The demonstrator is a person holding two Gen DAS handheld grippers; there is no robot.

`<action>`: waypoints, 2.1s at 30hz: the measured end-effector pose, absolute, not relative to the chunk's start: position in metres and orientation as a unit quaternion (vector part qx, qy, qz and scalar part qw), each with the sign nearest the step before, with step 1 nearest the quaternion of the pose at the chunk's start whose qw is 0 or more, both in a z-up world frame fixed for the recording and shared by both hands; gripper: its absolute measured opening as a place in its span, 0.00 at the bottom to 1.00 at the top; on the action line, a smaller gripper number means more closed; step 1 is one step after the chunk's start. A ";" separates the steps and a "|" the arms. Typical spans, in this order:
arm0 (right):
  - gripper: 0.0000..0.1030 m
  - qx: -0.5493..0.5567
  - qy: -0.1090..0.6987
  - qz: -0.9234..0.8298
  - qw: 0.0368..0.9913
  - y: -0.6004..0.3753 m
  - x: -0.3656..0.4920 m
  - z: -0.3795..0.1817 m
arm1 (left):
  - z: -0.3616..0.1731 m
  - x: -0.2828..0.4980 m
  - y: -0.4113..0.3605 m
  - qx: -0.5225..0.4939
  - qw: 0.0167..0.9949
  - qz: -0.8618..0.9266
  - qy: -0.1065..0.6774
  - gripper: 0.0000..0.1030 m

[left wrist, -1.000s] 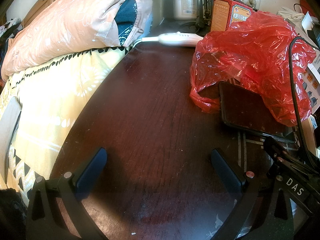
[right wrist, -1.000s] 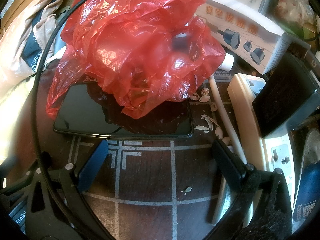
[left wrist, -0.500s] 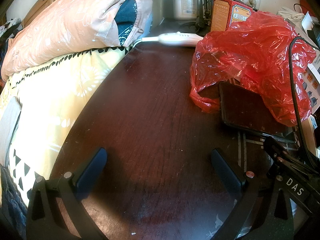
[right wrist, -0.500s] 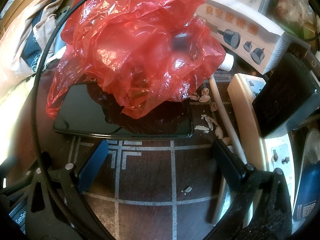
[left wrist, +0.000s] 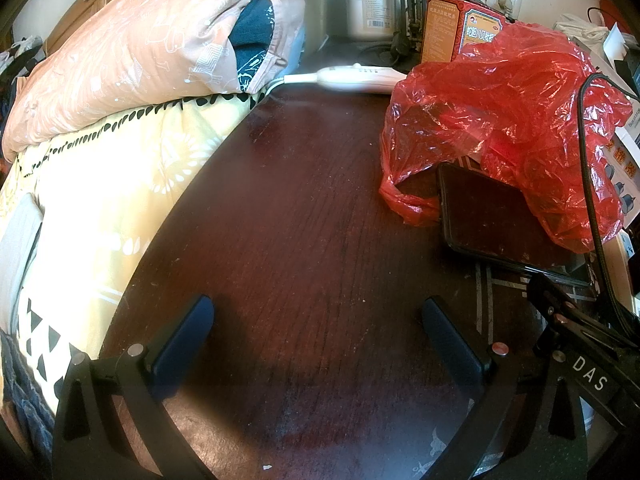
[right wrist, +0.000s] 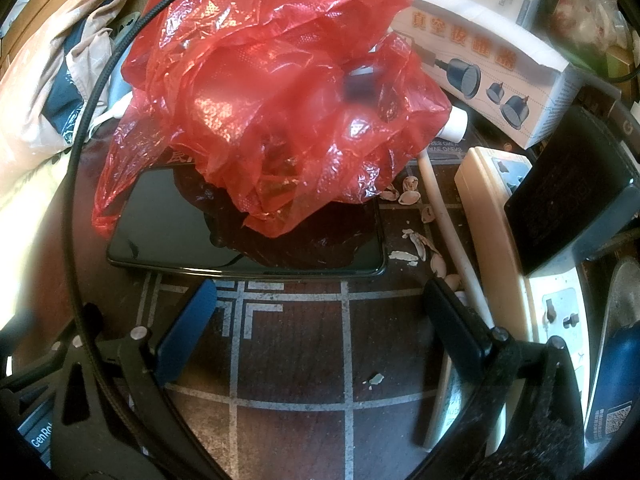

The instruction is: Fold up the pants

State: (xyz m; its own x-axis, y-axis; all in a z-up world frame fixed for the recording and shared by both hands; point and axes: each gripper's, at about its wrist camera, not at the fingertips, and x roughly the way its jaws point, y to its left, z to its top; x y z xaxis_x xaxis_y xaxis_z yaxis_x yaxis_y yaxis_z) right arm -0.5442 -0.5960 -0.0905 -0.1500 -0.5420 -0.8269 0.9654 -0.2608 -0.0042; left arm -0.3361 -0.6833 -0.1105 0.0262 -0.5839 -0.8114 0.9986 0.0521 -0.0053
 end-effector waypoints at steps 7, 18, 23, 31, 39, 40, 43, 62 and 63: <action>1.00 0.370 0.286 -0.702 0.536 -0.596 -0.544 -0.091 | -0.110 -0.336 -0.683 0.312 0.645 -0.614 0.332 1.00; 1.00 0.370 0.286 -0.703 0.536 -0.595 -0.545 -0.090 | -0.111 -0.336 -0.683 0.312 0.645 -0.613 0.332 1.00; 1.00 0.370 0.286 -0.703 0.536 -0.596 -0.544 -0.090 | -0.111 -0.336 -0.683 0.312 0.645 -0.613 0.332 1.00; 1.00 0.370 0.286 -0.703 0.536 -0.597 -0.543 -0.091 | -0.111 -0.336 -0.683 0.312 0.645 -0.613 0.332 1.00; 1.00 0.370 0.286 -0.703 0.535 -0.597 -0.543 -0.091 | -0.111 -0.336 -0.683 0.312 0.645 -0.613 0.332 1.00; 1.00 0.370 0.286 -0.703 0.535 -0.598 -0.543 -0.091 | -0.111 -0.336 -0.683 0.312 0.645 -0.613 0.332 1.00; 1.00 0.370 0.286 -0.703 0.535 -0.595 -0.545 -0.090 | -0.111 -0.336 -0.683 0.312 0.646 -0.613 0.332 1.00; 1.00 0.370 0.286 -0.704 0.535 -0.597 -0.543 -0.091 | -0.111 -0.336 -0.683 0.312 0.646 -0.613 0.331 1.00; 1.00 0.370 0.286 -0.704 0.535 -0.598 -0.543 -0.091 | -0.111 -0.336 -0.683 0.312 0.646 -0.613 0.331 1.00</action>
